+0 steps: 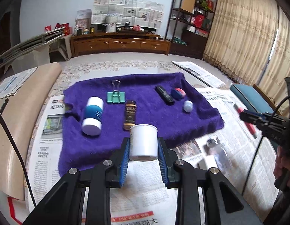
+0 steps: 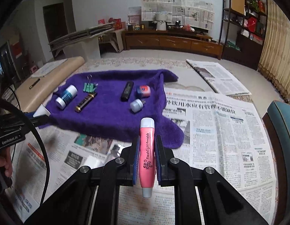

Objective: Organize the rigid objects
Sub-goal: 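Grasp the pink highlighter with the right tool while the left tool carries the white roll, then place the white roll on the towel with the left tool while the right tool places the highlighter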

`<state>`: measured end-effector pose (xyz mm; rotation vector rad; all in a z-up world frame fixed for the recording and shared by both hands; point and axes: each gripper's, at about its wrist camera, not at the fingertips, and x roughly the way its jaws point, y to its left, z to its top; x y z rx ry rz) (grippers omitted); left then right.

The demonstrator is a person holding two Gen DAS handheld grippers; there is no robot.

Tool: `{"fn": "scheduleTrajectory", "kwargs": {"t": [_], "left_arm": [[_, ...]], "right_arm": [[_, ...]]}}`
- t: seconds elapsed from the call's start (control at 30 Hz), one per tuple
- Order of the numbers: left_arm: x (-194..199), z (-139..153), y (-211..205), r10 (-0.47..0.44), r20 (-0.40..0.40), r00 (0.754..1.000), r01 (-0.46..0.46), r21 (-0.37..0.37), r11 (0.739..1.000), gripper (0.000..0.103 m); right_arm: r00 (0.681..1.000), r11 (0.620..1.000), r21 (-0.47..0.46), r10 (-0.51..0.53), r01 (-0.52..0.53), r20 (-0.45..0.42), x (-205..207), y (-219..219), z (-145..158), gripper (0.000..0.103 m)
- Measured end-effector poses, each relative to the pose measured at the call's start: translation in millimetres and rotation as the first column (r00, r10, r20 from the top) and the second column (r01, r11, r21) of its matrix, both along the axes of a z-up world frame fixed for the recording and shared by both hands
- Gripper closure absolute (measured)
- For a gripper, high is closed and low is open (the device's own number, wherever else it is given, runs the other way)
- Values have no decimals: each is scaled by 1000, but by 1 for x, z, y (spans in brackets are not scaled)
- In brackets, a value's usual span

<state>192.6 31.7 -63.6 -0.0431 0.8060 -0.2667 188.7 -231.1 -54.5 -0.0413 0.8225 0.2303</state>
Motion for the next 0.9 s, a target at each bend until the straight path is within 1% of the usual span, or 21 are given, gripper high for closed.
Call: {"fn": "scheduleTrajectory", "kwargs": {"t": [0.07,0.2,0.43,0.6,0.67,0.73,0.9], "left_arm": [[6,0,5,14,-2,1000,-14,1,1000,75],[19,-1,12,32,-5,999,-32,10,999,75],[44,0,10,26,-10,1000,-26,25,999,75],[68,-8,5,19,-25,1000,-18,30,999,75],[80,-14,5,17,-41,999,-16,22,1000,75],[91,-19,4,17,-49,999,-15,30,999,75],[111,-30,1,17,-74,997,-13,58,998,75]], "right_arm": [[1000,1000,3,8,-8,18,6,4,8,88],[999,999,19,33,-33,14,22,11,15,88],[996,996,15,87,-87,7,61,29,21,88],[993,993,12,121,-121,-12,86,46,14,88],[991,991,17,132,-132,-36,97,51,6,88],[988,990,27,143,-142,-55,104,56,0,88],[978,983,4,182,-183,-101,119,72,-19,88]]}}
